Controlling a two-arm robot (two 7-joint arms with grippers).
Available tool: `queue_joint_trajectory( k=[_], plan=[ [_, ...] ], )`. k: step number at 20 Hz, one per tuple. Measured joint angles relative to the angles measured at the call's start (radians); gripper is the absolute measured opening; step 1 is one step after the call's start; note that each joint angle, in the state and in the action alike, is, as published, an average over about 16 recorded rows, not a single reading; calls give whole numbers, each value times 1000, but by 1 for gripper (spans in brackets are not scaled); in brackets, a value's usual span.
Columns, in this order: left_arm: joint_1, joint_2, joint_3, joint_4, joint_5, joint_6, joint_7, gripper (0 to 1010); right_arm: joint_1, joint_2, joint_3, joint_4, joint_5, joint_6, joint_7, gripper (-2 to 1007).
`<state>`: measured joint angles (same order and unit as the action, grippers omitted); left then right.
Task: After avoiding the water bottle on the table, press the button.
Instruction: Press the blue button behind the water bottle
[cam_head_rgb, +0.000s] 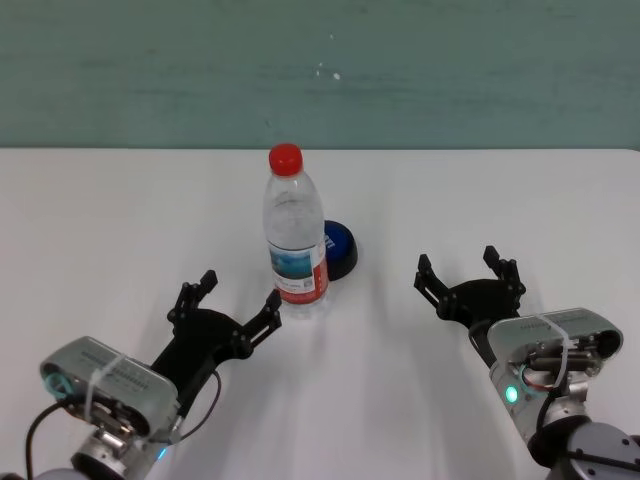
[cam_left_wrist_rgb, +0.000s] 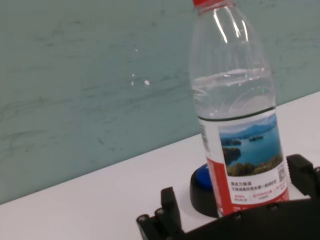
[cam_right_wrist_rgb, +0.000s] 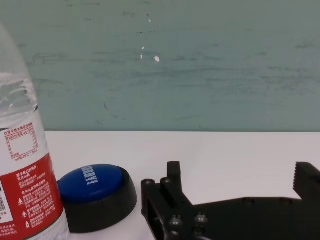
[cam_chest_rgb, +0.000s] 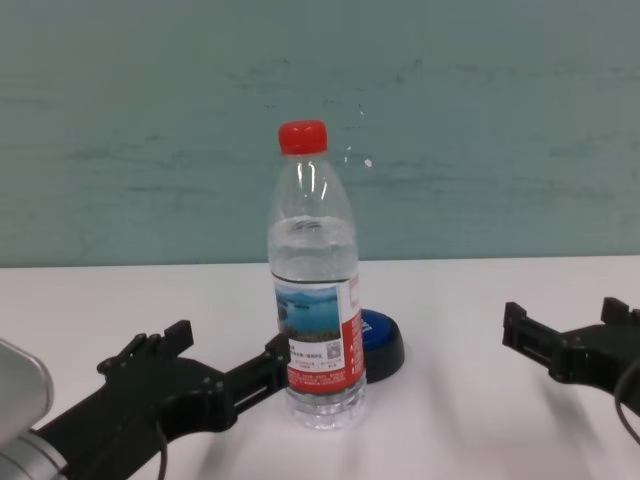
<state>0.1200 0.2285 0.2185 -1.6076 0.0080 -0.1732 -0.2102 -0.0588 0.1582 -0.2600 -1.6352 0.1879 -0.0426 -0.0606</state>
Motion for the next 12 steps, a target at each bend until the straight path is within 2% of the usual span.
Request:
queue_joint_trajectory(
  k=[12],
  plan=[
    [-11,-11,5,14,10,3,7,1010,0,0,0,0,0,0,0,1004]
  ],
)
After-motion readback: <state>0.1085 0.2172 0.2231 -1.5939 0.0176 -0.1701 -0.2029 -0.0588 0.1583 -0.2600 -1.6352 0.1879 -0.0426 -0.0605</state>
